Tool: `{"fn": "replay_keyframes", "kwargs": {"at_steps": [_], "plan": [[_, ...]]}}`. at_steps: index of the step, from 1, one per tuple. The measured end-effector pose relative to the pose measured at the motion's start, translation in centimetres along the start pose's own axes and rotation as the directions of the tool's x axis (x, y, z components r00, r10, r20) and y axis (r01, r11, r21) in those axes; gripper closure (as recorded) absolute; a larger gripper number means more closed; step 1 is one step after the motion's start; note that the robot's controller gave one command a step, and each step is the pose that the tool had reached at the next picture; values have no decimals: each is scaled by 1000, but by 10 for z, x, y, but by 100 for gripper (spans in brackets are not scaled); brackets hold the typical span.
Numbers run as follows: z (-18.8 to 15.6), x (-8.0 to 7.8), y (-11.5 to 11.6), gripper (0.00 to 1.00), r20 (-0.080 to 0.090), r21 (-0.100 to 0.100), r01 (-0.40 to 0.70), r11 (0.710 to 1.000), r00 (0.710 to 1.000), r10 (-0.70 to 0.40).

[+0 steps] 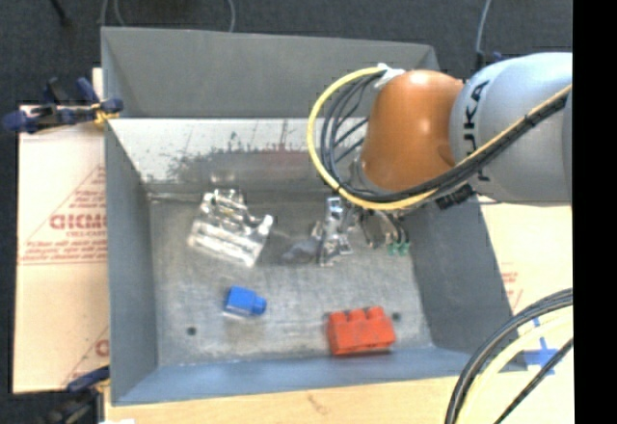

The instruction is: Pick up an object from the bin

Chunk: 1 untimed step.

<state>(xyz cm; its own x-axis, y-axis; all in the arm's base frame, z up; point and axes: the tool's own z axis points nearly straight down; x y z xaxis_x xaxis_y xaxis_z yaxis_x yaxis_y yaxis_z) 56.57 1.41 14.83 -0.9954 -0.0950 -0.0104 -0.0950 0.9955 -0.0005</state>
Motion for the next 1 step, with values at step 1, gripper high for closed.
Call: {"fn": "replay_keyframes", "kwargs": {"at_steps": [1], "plan": [[-11,-2,-1,100,-5,0,-1,1000,1000,1]]}}
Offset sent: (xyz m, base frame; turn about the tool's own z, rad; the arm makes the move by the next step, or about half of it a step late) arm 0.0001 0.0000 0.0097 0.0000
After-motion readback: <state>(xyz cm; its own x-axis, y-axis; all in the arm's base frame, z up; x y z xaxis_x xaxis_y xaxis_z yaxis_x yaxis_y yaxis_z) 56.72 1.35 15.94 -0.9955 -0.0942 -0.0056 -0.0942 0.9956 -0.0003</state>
